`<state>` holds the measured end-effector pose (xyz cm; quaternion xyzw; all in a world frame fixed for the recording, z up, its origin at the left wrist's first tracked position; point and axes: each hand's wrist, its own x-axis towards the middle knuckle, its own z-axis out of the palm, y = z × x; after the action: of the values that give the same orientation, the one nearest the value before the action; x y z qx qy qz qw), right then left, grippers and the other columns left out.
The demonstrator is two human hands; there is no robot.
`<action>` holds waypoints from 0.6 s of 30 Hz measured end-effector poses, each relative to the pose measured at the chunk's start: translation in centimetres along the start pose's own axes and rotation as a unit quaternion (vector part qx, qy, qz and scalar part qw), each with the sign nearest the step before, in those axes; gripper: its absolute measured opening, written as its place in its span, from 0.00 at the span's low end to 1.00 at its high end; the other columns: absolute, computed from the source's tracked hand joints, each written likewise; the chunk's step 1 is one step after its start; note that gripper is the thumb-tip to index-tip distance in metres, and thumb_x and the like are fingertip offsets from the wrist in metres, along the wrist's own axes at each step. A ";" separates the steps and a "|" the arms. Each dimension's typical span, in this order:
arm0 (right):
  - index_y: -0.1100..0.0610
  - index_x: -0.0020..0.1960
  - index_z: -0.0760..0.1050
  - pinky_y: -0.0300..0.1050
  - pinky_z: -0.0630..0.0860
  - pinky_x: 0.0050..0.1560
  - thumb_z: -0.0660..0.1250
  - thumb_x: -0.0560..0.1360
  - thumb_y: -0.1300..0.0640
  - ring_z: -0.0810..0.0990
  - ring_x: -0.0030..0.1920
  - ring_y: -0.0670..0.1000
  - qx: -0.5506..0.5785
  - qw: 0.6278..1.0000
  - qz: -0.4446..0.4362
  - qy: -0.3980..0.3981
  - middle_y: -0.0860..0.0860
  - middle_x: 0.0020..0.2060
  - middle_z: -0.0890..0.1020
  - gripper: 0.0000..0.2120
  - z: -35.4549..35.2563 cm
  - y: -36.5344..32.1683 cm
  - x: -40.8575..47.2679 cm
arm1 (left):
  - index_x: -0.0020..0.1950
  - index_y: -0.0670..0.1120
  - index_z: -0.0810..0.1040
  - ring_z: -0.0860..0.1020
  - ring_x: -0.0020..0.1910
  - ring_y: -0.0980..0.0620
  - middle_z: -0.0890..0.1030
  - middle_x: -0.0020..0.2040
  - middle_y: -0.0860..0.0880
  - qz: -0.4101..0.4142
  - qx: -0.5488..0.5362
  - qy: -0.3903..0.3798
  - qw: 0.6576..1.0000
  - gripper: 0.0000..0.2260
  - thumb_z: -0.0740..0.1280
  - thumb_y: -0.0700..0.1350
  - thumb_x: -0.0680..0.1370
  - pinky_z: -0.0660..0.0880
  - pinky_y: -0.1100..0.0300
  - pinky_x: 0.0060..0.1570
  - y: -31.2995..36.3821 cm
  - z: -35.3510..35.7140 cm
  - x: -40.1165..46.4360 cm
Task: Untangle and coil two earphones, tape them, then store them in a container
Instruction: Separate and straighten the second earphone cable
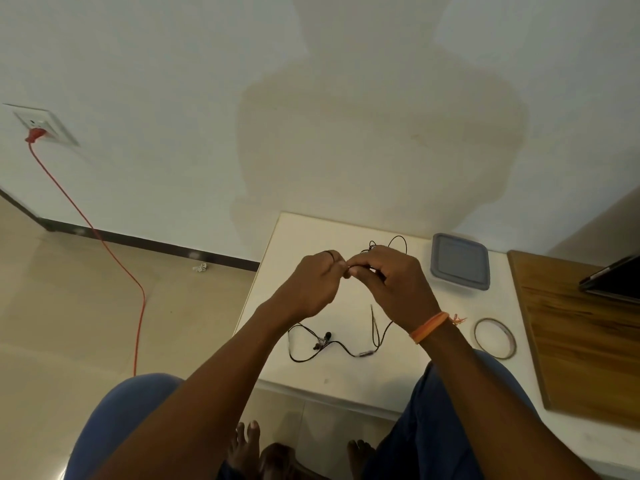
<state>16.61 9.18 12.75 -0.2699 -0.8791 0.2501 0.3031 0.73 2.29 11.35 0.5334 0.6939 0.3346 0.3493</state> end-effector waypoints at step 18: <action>0.55 0.33 0.77 0.40 0.61 0.27 0.66 0.74 0.48 0.67 0.25 0.50 0.343 0.888 0.303 -0.051 0.55 0.24 0.74 0.15 1.8 -1.4 1.0 | 0.58 0.46 0.83 0.78 0.23 0.54 0.86 0.47 0.42 0.021 -0.567 -0.211 0.796 0.20 0.58 0.56 0.80 0.74 0.66 0.23 4.0 -2.2 -0.6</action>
<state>14.23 8.32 12.74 -0.3896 -0.6281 0.6288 0.2413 1.02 2.31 15.95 0.3119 0.2778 0.5540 0.7201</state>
